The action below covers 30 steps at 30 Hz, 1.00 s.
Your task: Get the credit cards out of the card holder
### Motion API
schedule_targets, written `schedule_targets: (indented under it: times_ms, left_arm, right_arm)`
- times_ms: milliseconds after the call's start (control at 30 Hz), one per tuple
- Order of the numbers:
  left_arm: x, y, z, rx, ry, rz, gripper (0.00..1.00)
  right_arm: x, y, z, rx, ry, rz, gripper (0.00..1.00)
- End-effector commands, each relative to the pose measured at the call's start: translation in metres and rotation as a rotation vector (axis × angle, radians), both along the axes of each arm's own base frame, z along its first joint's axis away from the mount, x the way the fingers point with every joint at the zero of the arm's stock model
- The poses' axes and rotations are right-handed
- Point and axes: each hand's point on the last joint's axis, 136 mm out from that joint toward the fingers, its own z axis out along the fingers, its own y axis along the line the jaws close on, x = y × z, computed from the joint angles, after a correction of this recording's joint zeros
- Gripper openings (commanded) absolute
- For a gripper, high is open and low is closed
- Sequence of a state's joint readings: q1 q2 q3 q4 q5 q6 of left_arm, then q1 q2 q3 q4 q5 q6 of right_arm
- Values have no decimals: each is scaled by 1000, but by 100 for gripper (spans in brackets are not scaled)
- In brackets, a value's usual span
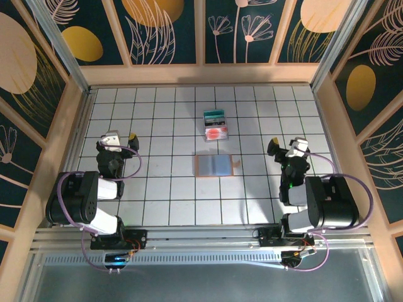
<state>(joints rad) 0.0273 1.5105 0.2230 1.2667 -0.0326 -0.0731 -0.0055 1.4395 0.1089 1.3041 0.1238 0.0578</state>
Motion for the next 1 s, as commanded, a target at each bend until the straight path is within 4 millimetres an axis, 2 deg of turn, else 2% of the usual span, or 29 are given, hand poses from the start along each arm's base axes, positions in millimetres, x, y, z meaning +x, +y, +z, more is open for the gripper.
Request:
schedule_targets:
  times_ms: [0,100,267,333,967]
  left_arm:
    - [2,3,4,-17,-17,9,99]
    - [2,3,4,-18,-17,9,99]
    - [2,3,4,-17,-16,9,99]
    - [2,3,4,-18,-16,10,99]
    - [2,3,4,-17,-15,10,99]
  right_arm:
    - [13,0,18,-22,-81,9,99]
    - [23,3,5,-23,-29,32,99]
    - [30,8,4,-24,-14,82,99]
    - [32,17,2,-25,-3,148,99]
    - [30,21,3,-21,-12,190,99]
